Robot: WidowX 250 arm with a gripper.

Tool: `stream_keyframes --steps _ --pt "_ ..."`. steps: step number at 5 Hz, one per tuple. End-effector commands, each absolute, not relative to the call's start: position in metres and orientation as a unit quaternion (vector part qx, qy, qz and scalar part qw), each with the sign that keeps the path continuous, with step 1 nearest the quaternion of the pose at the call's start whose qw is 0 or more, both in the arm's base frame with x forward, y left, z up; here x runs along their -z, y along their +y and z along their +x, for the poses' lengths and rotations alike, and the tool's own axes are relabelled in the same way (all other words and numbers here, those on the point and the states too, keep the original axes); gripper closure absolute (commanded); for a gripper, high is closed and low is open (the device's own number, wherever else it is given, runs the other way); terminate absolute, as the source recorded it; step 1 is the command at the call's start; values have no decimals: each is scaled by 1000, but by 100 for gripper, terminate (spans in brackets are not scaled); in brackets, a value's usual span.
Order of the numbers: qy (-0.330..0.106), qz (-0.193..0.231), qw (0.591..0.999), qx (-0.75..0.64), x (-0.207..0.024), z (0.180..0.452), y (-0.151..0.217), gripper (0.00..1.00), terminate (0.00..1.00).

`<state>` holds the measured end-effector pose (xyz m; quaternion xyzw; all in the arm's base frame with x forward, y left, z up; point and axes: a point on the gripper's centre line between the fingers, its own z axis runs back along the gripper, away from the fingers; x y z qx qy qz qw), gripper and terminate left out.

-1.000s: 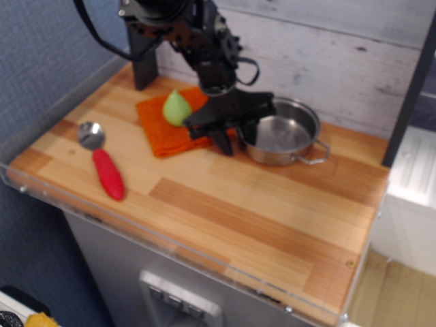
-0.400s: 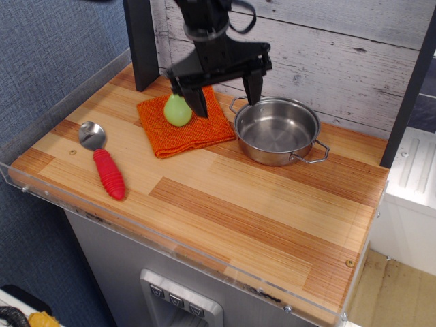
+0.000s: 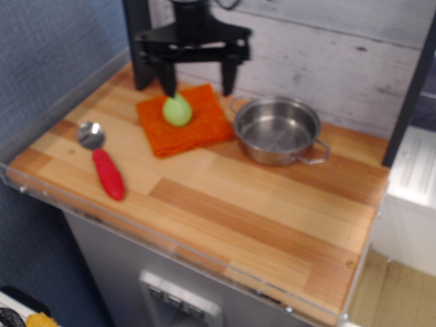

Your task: Place the pot to the right of the orange towel

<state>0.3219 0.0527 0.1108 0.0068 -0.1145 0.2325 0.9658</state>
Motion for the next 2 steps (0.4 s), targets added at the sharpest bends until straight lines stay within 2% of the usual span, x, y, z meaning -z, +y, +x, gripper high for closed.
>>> stream_keyframes --steps 1,2 --pt "-97 20 983 -151 -152 322 93 0 0" --pt "-76 16 984 -157 -156 300 109 0 0"
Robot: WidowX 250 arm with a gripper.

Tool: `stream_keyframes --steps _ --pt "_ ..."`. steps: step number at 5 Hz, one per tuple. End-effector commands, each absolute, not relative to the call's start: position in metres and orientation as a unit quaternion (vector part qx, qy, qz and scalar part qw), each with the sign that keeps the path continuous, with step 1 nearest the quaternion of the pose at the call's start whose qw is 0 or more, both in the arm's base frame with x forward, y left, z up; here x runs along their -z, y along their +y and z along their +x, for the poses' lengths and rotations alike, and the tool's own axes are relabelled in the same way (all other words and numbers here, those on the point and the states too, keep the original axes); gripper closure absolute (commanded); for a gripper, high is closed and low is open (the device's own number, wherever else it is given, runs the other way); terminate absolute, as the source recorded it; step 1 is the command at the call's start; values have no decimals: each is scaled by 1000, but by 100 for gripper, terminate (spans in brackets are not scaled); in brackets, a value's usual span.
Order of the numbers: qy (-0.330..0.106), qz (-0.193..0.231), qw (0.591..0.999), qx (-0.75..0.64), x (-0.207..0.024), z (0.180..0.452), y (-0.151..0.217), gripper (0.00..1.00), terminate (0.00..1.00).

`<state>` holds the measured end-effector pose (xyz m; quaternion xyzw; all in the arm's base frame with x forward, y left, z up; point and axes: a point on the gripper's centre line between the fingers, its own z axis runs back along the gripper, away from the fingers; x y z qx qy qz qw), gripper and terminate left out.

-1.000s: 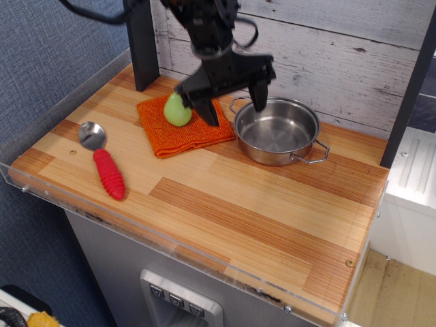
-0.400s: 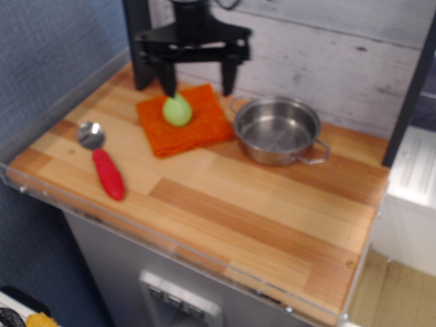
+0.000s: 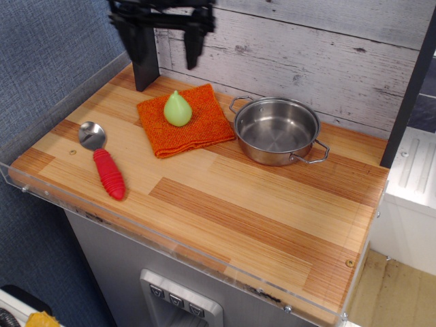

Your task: Place the pot to the right of the orange towel

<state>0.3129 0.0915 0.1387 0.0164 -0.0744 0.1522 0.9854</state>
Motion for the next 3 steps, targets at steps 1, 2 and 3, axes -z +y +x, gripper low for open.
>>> stream_keyframes --steps 1,2,3 --pt "-88 18 979 -182 -165 274 117 0 0" --pt "-112 45 960 -251 -169 252 123 0 0" --pt "-112 45 960 -251 -169 252 123 0 100"
